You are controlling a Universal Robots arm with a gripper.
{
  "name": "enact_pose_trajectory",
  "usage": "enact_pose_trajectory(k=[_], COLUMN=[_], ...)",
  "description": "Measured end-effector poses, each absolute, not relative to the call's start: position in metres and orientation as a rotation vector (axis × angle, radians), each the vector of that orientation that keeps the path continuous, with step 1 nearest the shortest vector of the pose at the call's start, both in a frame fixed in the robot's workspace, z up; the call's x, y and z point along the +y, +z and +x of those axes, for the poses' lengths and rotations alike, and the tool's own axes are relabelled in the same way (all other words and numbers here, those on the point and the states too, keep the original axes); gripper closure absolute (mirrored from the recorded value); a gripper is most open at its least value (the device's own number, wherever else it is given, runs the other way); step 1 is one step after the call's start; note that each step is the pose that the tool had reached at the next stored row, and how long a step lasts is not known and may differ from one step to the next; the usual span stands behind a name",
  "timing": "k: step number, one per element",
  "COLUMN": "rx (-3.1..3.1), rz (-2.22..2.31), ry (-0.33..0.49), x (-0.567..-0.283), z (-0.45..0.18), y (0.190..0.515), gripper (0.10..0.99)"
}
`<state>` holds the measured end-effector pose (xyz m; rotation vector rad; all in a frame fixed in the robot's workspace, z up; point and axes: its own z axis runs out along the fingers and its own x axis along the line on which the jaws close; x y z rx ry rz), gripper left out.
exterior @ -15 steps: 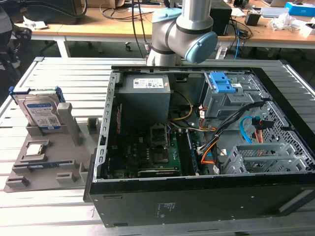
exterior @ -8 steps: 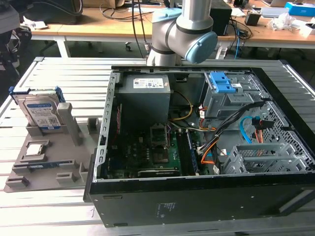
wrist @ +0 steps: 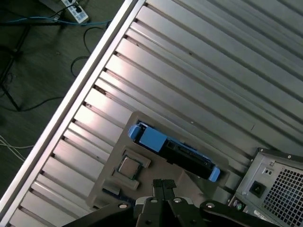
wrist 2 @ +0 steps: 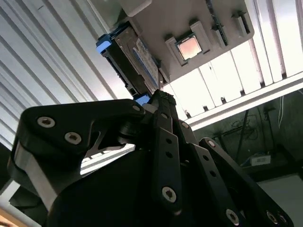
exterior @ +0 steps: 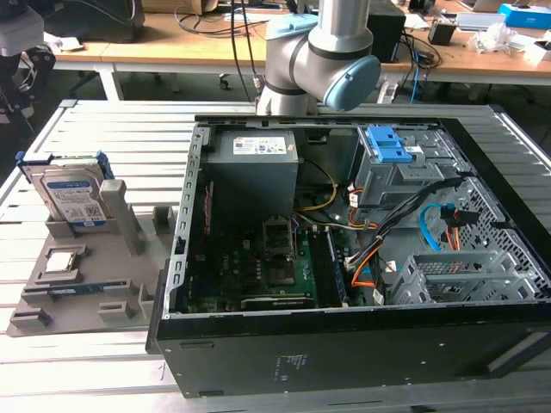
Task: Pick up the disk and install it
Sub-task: 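Pick up the disk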
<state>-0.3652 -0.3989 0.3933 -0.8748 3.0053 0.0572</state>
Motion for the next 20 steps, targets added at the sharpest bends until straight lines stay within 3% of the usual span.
enact_pose_trajectory(k=[20], rx=[2.79], rz=[-1.434], ry=[0.059], x=[-0.3988], z=[-0.3652], y=[0.3933], gripper=[0.98])
